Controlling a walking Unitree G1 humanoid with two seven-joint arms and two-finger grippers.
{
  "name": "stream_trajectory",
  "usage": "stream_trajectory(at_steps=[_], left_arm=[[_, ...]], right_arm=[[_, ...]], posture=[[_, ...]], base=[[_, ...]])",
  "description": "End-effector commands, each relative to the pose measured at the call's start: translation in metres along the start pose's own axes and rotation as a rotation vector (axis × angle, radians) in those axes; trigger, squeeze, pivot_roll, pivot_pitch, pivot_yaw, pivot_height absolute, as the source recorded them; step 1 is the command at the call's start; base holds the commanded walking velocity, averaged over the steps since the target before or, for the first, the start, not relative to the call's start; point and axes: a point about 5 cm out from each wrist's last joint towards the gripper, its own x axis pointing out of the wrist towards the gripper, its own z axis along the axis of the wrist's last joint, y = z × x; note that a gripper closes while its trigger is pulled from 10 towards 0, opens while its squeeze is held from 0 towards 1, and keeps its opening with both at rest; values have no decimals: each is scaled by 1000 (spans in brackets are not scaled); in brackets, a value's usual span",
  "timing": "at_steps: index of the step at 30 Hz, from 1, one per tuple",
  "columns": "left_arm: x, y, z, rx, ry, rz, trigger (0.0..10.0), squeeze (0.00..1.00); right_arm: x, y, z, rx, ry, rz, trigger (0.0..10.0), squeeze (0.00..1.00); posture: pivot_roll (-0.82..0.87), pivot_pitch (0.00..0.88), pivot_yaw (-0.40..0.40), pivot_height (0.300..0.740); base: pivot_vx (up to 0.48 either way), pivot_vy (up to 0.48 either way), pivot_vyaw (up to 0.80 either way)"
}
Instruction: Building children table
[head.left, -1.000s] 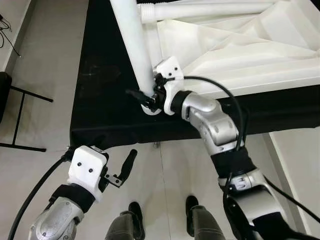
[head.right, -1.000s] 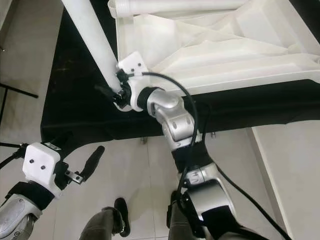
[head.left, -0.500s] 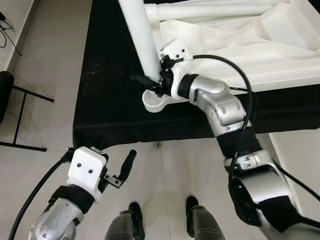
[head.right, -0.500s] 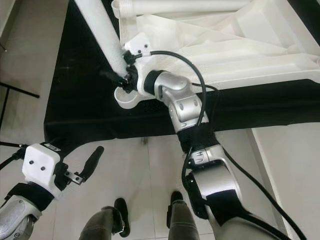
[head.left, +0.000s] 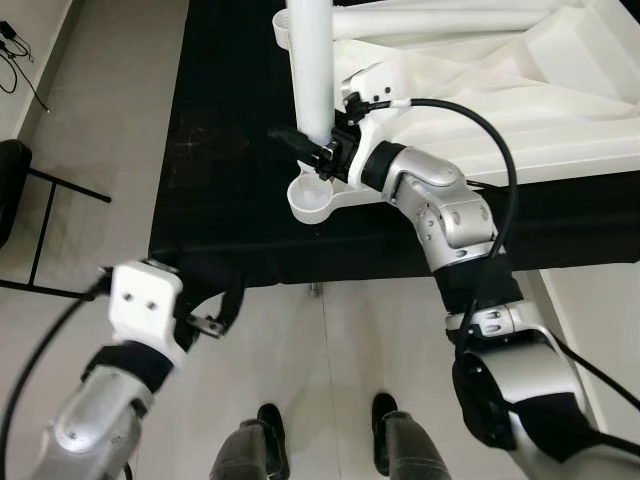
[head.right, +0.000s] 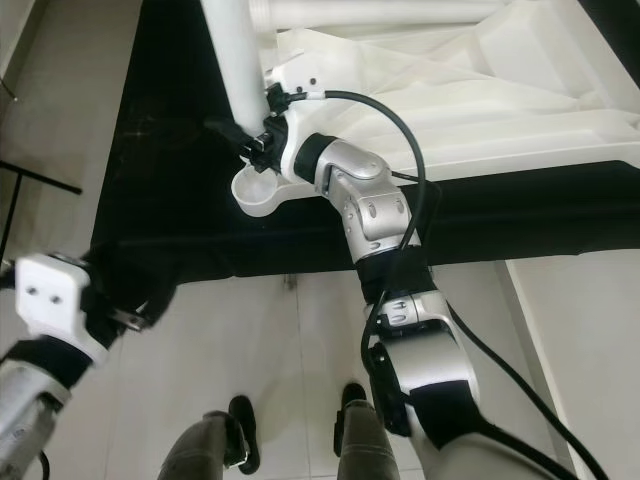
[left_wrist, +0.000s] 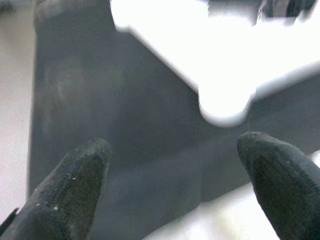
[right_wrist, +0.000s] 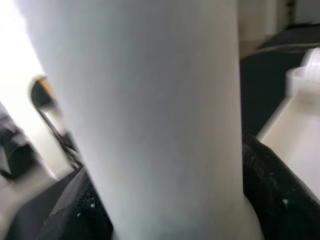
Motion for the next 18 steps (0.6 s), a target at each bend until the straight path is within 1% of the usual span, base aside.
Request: stream_trajectory(at_steps=[1, 2, 3, 5, 6, 7, 8, 9, 10, 11, 12, 14, 15, 17, 18], left_arm=[[4, 7, 15, -19, -50, -28, 10000, 0], [4, 7, 15, -19, -50, -28, 10000, 0], [15, 8, 33, -48, -126, -74, 10000, 0], [15, 8, 33, -48, -126, -74, 10000, 0], [26, 5, 53, -94, -214, -152, 10000, 0], [38, -3, 69, -114, -280, -248, 10000, 0], [38, -3, 69, -114, -280, -248, 10000, 0], [46, -9, 80, -117, -327, -308, 10000, 0], [46, -9, 80, -117, -327, -308, 10000, 0], [53, -13, 88, -115, -357, -346, 10000, 0], [62, -15, 94, -115, -394, -358, 10000, 0], [62, -15, 94, -115, -394, -358, 10000, 0], [70, -17, 99, -122, -426, -358, 10000, 0], [70, -17, 99, -122, -426, -358, 10000, 0], [78, -18, 105, -133, -452, -359, 10000, 0]], right_arm=[[0, -4, 5, -65, -9, -19, 0, 0], [0, -4, 5, -65, -9, -19, 0, 0], [-2, -10, 3, -110, 16, -46, 0, 0], [-2, -10, 3, -110, 16, -46, 0, 0], [-4, -10, 1, -141, 34, -51, 0, 0], [-2, -2, -2, -159, 42, -26, 0, 0], [-2, -2, -2, -159, 42, -26, 0, 0], [0, 7, -4, -168, 41, 5, 0, 0], [0, 7, -4, -168, 41, 5, 0, 0], [3, 17, -5, -171, 35, 36, 0, 0], [7, 30, -5, -160, 23, 85, 0, 0], [7, 30, -5, -160, 23, 85, 0, 0], [11, 40, -5, -146, 11, 125, 0, 0], [11, 40, -5, -146, 11, 125, 0, 0], [15, 51, -3, -132, -6, 163, 0, 0]], posture=[[57, 297, 42, 740], [57, 297, 42, 740], [47, 276, 45, 740], [47, 276, 45, 740], [39, 264, 45, 740], [27, 237, 46, 740], [27, 237, 46, 740], [27, 223, 48, 740], [27, 223, 48, 740], [26, 215, 49, 740], [18, 194, 52, 740], [18, 194, 52, 740], [16, 192, 52, 740], [16, 192, 52, 740], [10, 174, 52, 740]], base=[[0, 0, 0], [0, 0, 0], [0, 0, 0], [0, 0, 0], [0, 0, 0], [0, 0, 0], [0, 0, 0], [0, 0, 0], [0, 0, 0], [0, 0, 0], [0, 0, 0], [0, 0, 0], [0, 0, 0], [0, 0, 0], [0, 0, 0]])
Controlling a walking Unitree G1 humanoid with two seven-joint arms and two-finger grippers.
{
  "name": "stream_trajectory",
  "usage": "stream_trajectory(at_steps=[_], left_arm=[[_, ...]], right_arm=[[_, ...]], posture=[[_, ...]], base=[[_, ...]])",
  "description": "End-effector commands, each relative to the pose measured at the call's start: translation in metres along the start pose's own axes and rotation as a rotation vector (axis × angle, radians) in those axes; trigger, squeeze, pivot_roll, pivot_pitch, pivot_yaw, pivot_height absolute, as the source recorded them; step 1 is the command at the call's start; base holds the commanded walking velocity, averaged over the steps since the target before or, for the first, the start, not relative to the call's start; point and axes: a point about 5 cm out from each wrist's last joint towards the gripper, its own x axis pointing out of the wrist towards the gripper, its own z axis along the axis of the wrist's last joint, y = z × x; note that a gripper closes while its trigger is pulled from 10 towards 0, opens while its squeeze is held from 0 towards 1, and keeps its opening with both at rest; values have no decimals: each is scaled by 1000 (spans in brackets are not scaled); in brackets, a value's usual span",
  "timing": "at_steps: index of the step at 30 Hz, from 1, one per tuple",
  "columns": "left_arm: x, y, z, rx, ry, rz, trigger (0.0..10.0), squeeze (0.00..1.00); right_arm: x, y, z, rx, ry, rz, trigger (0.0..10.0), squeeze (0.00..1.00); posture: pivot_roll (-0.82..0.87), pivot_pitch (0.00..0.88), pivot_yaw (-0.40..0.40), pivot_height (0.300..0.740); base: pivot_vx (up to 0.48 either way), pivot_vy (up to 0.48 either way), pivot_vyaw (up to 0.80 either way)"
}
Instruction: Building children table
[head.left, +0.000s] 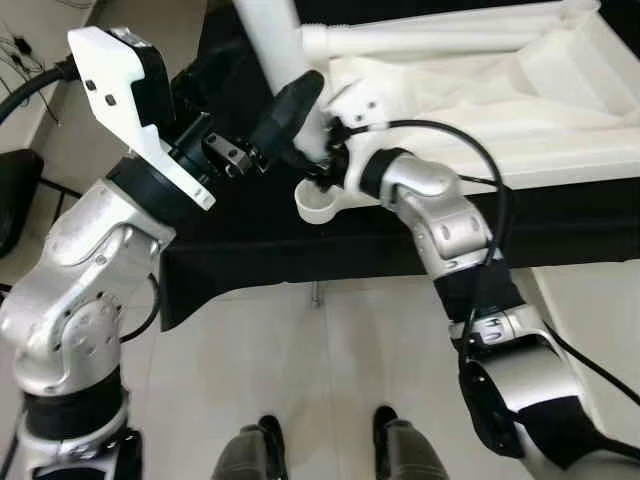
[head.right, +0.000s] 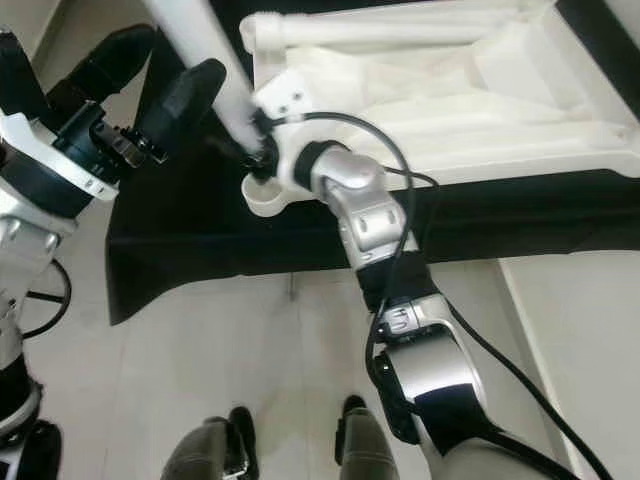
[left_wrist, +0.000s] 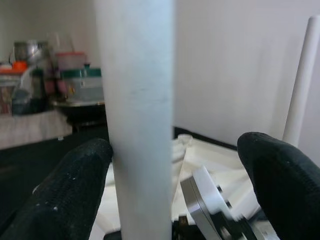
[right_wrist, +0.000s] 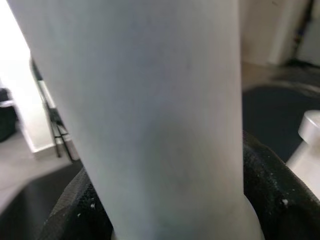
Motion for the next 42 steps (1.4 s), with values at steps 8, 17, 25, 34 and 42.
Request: stream_trajectory(at_steps=[8, 17, 25, 34, 42], left_arm=[[32, 15, 14, 15, -92, 18, 10000, 0], [36, 22, 13, 35, -79, 33, 0, 0], [38, 28, 10, 36, -67, 53, 0, 0], [28, 15, -7, -14, 14, -47, 0, 0], [2, -6, -33, -114, 172, -311, 0, 0]], right_arm=[[18, 37, 15, 23, -96, 153, 0, 0], [13, 44, 5, 7, -63, 165, 0, 0], [12, 42, -7, -18, -13, 131, 1216, 0], [8, 36, -8, 61, -17, 151, 10000, 1000], [6, 43, -7, 87, 2, 258, 10000, 0]], posture=[[-2, 144, 56, 740], [-1, 134, 59, 740], [2, 124, 52, 740], [-1, 115, 47, 740], [-9, 104, 44, 740]], base=[[0, 0, 0], [0, 0, 0], [0, 0, 0], [0, 0, 0], [0, 0, 0]])
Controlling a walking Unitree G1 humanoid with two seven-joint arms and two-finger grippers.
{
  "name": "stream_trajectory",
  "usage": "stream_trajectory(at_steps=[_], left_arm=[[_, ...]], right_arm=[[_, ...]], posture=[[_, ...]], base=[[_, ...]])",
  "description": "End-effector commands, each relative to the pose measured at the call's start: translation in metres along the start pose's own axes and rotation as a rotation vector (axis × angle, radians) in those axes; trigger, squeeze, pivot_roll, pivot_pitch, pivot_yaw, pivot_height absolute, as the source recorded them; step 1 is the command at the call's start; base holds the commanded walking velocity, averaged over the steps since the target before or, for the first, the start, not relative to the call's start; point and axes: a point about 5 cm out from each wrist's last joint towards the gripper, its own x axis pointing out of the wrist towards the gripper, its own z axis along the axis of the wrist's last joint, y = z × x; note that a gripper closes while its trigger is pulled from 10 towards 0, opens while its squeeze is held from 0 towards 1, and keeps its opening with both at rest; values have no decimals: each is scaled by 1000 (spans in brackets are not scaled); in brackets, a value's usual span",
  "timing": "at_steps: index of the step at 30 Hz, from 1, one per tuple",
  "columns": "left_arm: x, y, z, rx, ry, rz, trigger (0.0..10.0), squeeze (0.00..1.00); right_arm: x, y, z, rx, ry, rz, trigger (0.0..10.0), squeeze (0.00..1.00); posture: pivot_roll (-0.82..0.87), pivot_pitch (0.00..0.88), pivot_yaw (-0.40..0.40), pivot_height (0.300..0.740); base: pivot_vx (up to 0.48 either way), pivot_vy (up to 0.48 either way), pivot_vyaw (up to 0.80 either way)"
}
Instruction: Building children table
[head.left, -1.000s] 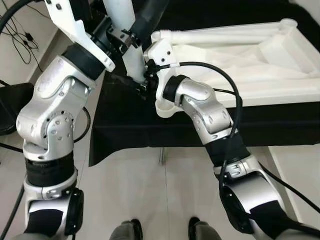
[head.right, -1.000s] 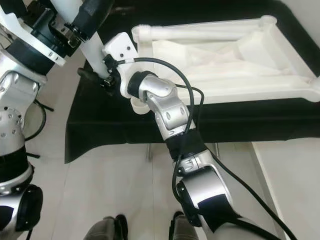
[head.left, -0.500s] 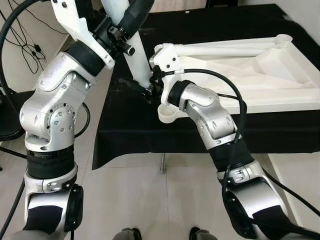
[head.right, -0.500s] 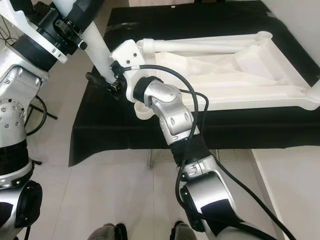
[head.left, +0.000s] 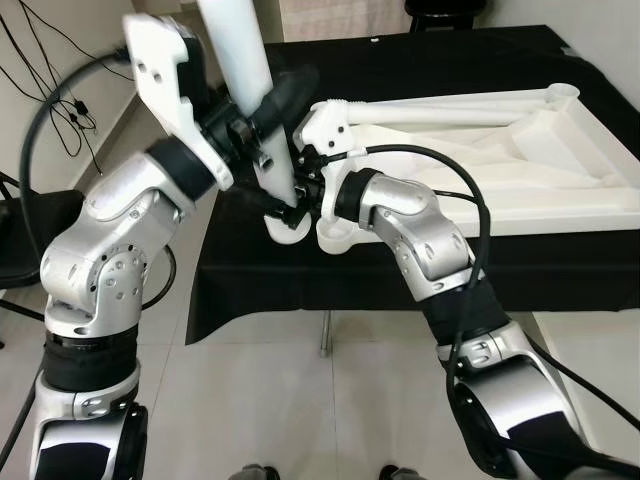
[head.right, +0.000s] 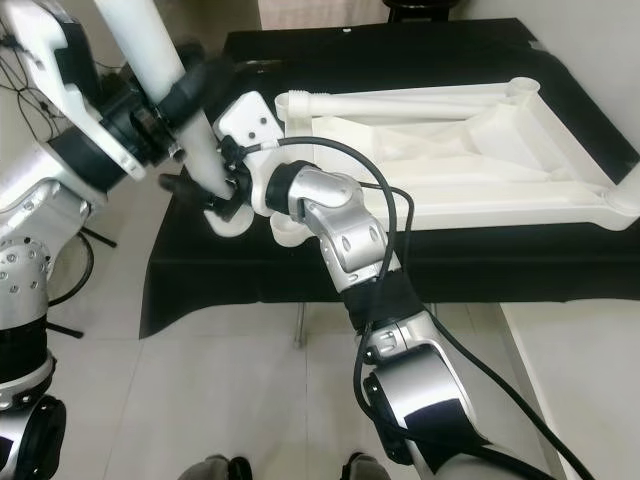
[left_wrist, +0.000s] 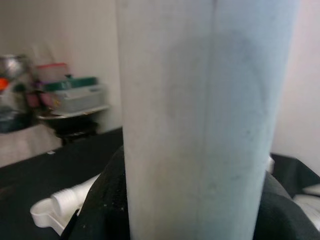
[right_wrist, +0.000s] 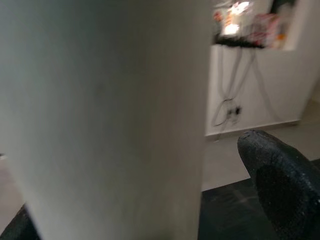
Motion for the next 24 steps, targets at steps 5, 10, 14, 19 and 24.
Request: stream_trajectory(at_steps=[5, 10, 14, 19, 24], left_arm=[[0, -22, -8, -68, 21, -187, 0, 0], [1, -23, -4, -62, 11, -208, 0, 0], [2, -24, -1, -60, 1, -228, 0, 0], [3, -26, 0, -65, 1, -258, 0, 0], [3, -29, -1, -68, 3, -281, 0, 0]], right_arm=[[5, 13, -3, 27, 44, 73, 7843, 0], [5, 18, -9, 57, 82, 106, 0, 0], [5, 20, -10, 85, 82, 111, 0, 0], [5, 20, -10, 121, 76, 111, 0, 0], [5, 21, -13, 140, 90, 98, 0, 0]], posture=[[-10, 100, 42, 740], [-11, 99, 40, 740], [-14, 99, 41, 740], [-16, 102, 43, 740], [-18, 102, 45, 740]], base=[[0, 0, 0], [0, 0, 0], [0, 0, 0], [0, 0, 0], [0, 0, 0]])
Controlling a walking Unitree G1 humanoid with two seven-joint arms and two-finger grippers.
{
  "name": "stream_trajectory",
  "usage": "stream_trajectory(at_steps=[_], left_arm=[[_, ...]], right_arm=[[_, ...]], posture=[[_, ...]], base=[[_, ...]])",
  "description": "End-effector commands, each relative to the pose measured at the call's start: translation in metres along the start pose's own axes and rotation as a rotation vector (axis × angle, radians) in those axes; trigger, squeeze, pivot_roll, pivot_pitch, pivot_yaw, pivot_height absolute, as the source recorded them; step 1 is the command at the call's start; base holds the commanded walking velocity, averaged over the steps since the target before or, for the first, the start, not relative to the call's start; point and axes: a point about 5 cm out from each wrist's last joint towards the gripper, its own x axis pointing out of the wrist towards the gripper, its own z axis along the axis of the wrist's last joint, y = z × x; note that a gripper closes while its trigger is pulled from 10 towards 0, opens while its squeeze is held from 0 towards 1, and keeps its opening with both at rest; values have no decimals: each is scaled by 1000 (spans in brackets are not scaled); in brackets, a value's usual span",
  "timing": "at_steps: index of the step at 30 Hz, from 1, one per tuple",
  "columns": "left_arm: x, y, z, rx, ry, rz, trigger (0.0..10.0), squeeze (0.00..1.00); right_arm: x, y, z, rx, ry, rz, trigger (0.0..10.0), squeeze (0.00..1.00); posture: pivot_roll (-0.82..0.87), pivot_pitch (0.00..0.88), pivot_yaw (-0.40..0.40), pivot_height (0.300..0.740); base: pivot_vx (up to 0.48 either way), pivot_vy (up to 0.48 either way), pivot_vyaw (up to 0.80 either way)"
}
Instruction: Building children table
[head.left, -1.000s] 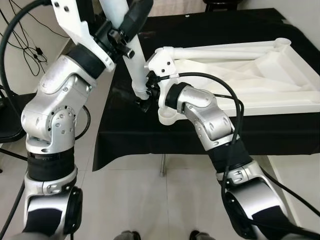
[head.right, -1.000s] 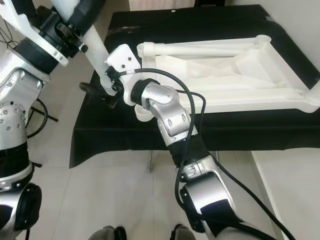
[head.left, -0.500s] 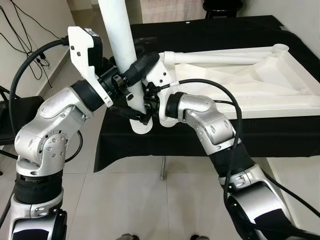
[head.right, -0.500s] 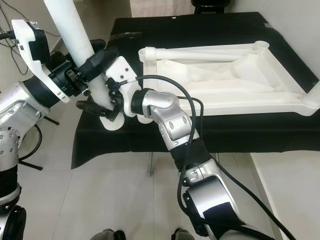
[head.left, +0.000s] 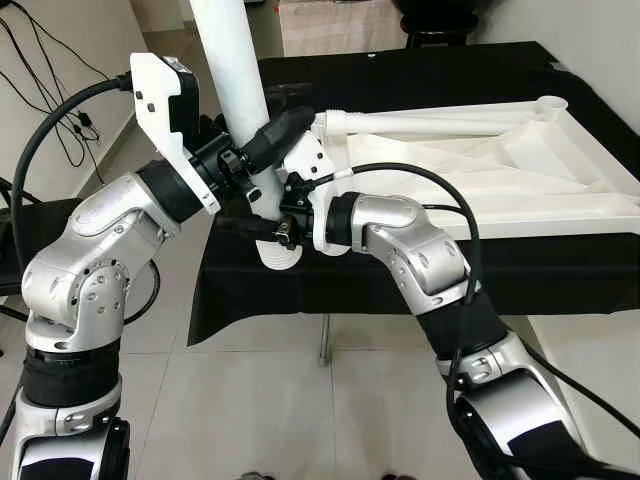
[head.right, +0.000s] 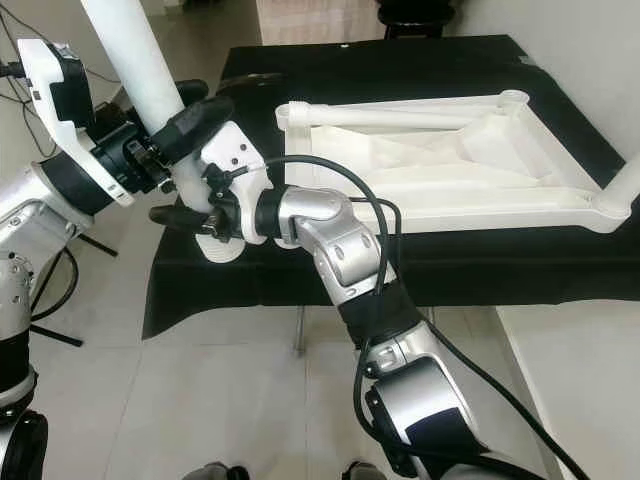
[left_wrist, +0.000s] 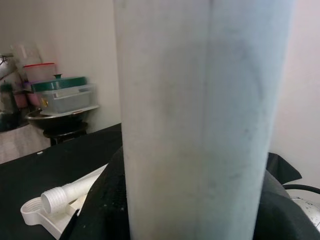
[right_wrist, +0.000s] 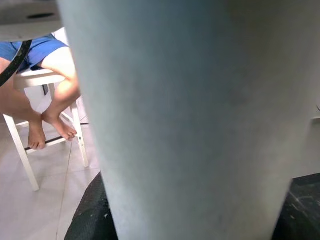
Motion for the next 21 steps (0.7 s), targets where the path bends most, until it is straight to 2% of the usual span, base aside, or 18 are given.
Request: stream_trajectory(at_steps=[1, 2, 3, 4, 8, 9, 11, 13, 14, 16, 21], left_arm=[[11, -30, 2, -30, -21, -240, 0, 0], [11, -30, 2, -30, -21, -240, 0, 0], [12, -26, 0, -25, -16, -196, 6667, 1000], [12, -23, -2, -27, -17, -167, 10000, 1000], [11, -18, -1, -24, -27, -115, 10000, 1000], [9, -12, 1, -22, -49, -65, 10000, 1000], [9, -12, 1, -22, -49, -65, 10000, 1000], [3, 0, 6, -11, -85, 67, 10000, 1000], [3, 0, 6, -11, -85, 67, 10000, 1000], [-4, 6, 5, -3, -90, 163, 10000, 1000], [-16, 10, 2, 9, -82, 270, 10000, 1000]], right_arm=[[5, 1, -6, 49, 30, -30, 0, 0], [5, 1, -6, 49, 30, -30, 0, 0], [5, 0, -7, 51, 30, -48, 0, 0], [5, -1, -7, 54, 25, -69, 0, 0], [4, -4, -6, 54, 15, -102, 0, 0], [3, -8, -5, 52, 6, -133, 0, 0], [3, -8, -5, 52, 6, -133, 0, 0], [0, -19, -2, 49, -17, -230, 0, 0], [0, -19, -2, 49, -17, -230, 0, 0], [-4, -31, 0, 57, -40, -329, 0, 0], [-10, -44, 2, 63, -61, -449, 0, 0]], posture=[[-19, 104, 48, 740], [-19, 104, 48, 740], [-19, 104, 48, 740], [-19, 106, 49, 740], [-20, 109, 50, 740], [-17, 113, 49, 740], [-17, 113, 49, 740], [-10, 125, 48, 740], [-10, 125, 48, 740], [-4, 137, 45, 740], [11, 167, 42, 740]], base=[[0, 0, 0], [0, 0, 0], [0, 0, 0], [0, 0, 0], [0, 0, 0], [0, 0, 0], [0, 0, 0], [0, 0, 0], [0, 0, 0], [0, 0, 0], [0, 0, 0]])
